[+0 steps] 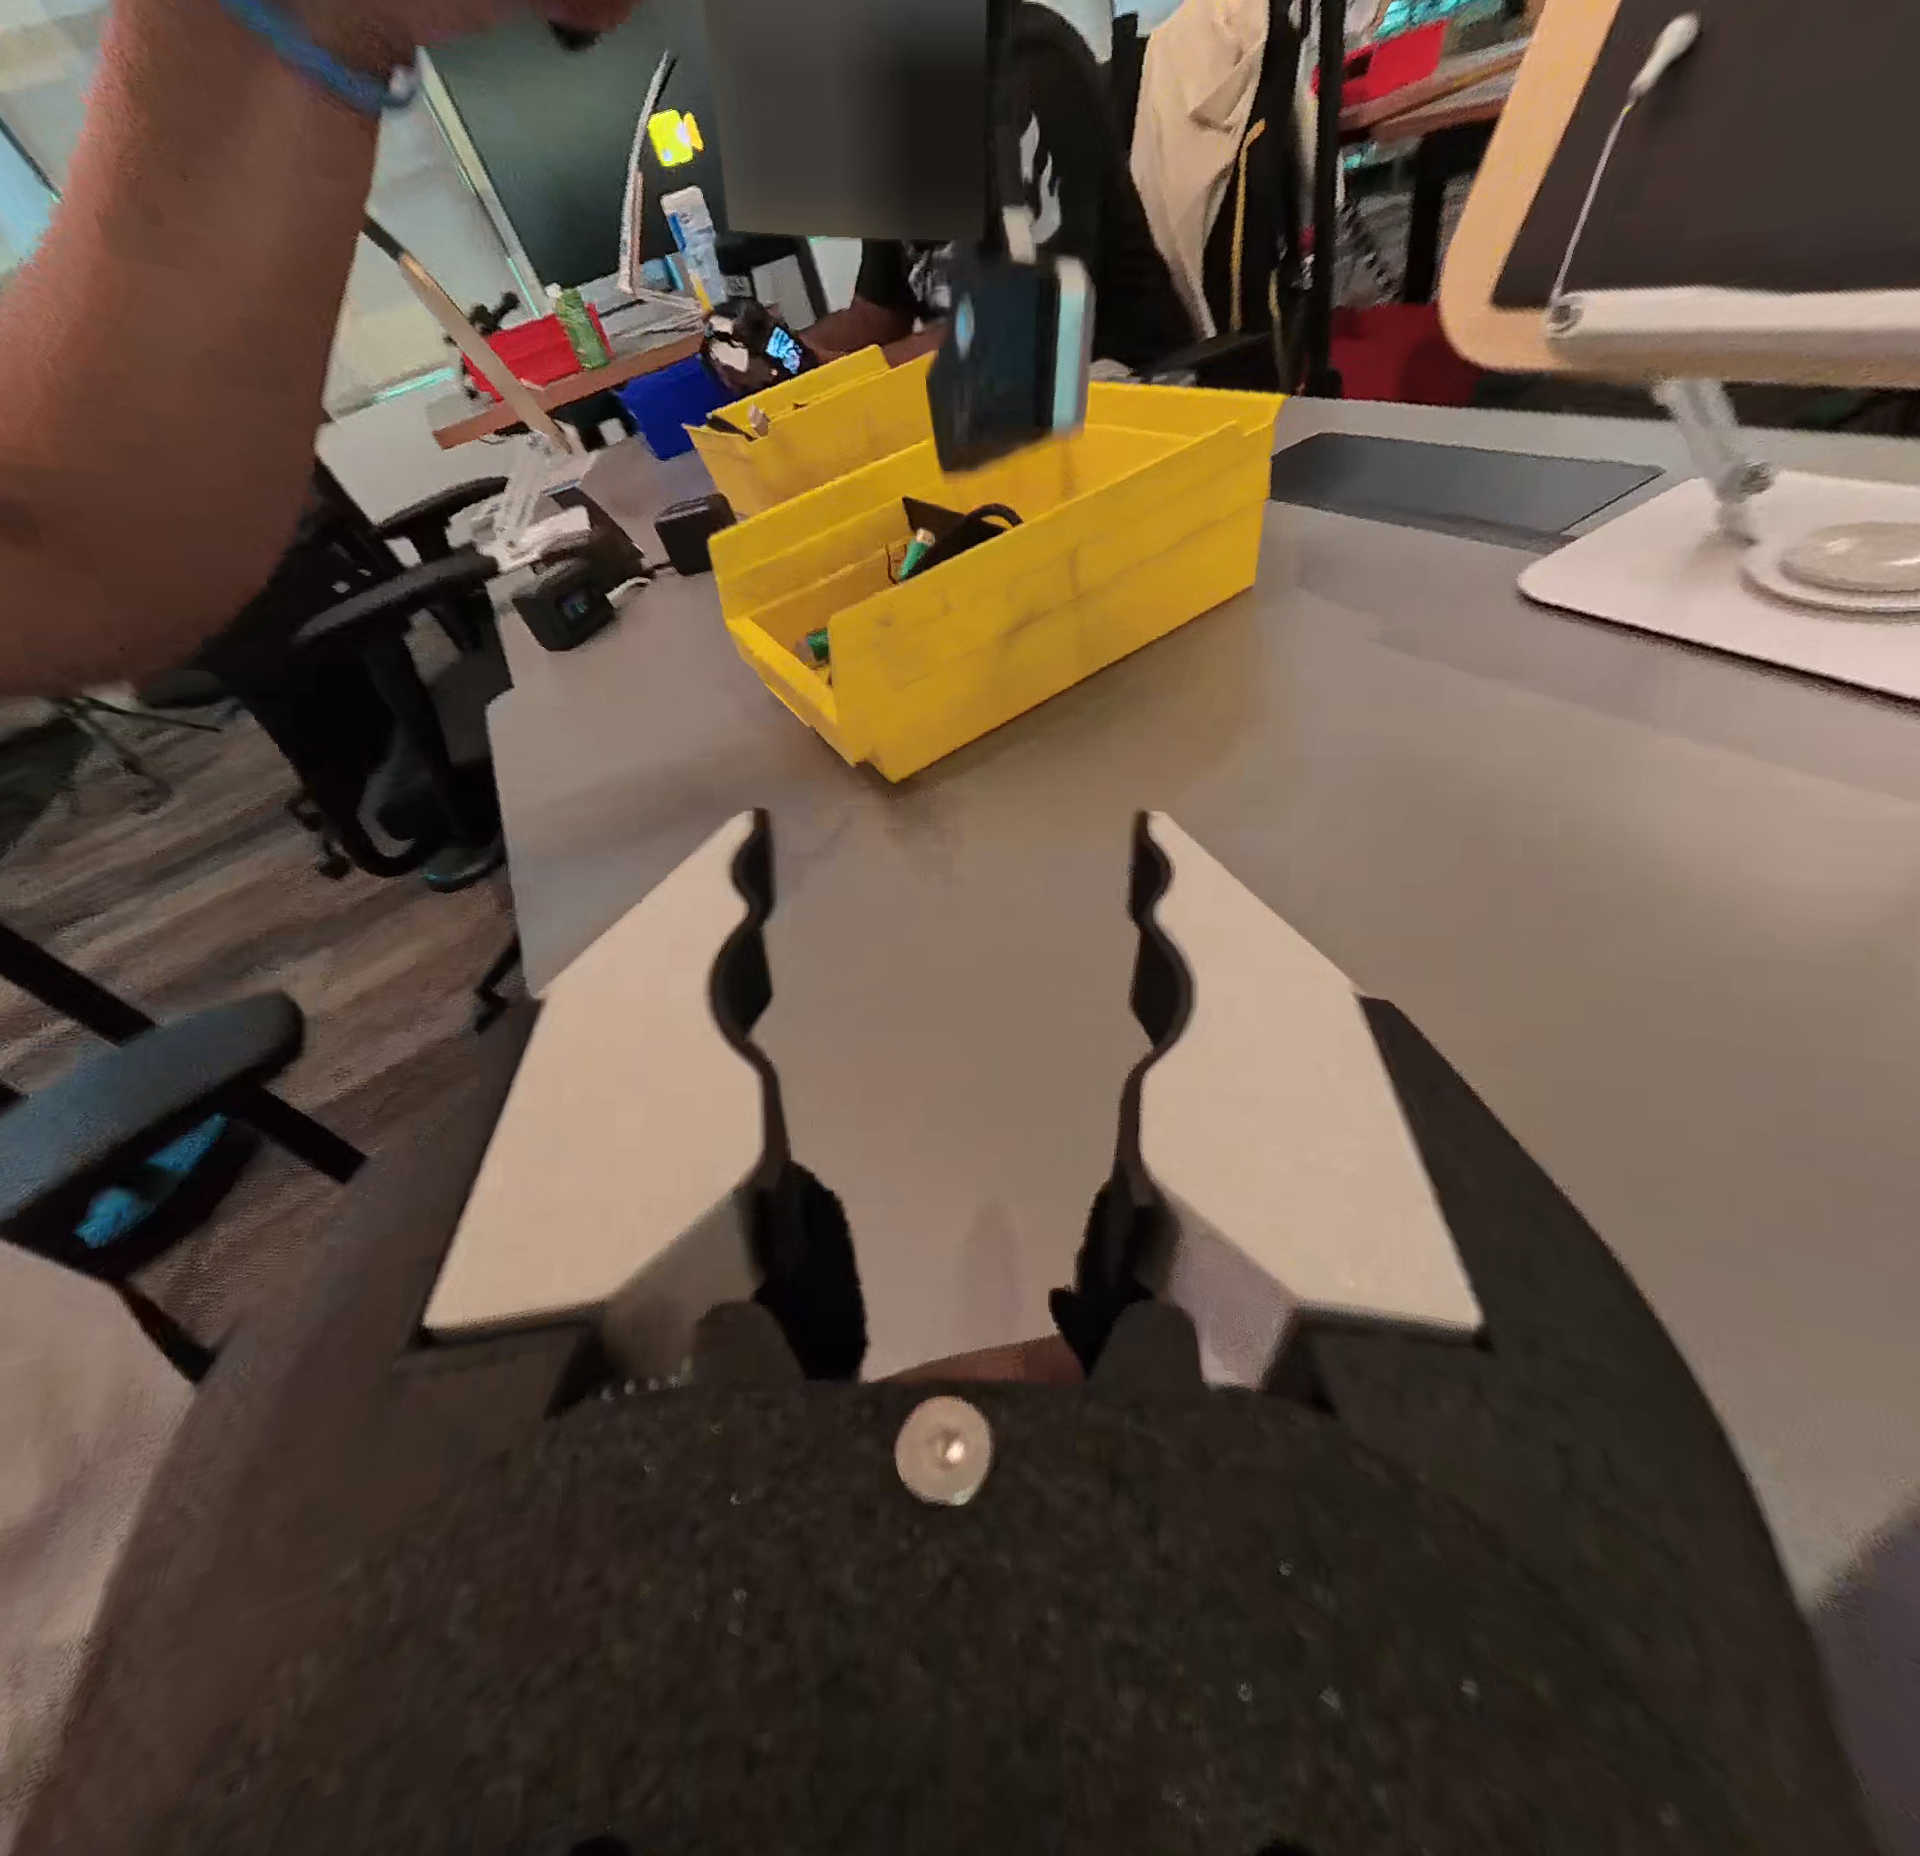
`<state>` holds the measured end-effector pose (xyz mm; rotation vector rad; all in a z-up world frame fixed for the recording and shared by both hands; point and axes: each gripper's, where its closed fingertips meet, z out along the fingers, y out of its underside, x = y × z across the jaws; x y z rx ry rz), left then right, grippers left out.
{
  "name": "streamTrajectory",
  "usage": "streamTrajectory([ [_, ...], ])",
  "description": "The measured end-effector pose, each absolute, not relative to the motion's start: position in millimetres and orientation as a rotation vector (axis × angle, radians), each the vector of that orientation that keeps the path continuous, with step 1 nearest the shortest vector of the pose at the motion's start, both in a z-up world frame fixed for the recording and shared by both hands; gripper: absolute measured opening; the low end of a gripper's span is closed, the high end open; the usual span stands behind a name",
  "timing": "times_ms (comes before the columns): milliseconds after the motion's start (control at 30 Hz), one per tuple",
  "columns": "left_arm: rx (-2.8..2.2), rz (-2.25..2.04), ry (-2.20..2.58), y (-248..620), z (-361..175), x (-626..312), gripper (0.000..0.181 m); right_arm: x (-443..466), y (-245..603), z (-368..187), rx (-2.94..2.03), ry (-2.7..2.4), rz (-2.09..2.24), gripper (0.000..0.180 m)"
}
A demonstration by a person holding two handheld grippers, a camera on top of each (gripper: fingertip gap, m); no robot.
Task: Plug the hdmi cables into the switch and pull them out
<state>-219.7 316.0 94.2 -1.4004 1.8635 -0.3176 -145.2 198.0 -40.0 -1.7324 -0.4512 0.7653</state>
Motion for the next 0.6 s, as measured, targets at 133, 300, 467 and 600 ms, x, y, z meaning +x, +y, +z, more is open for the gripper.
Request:
streamTrajectory([
  [133,-1.285,-0.372,2.025,261,58,-179,0.007,-161,235,-35,-1.767,-0.398,0.838,0.082],
  [300,-1.226,-0.474,2.089,220,34,-146,0.007,-163,249,-69,-1.903,-0.404,0.832,0.049],
  [467,-1.319,-0.541,1.963,228,23,-129,0.027,-167,235,-88,-1.957,-0.342,1.040,0.020],
  [600,-1.440,-0.531,1.819,248,6,-155,0.053,-166,232,-89,-1.958,-0.230,1.210,0.020],
])
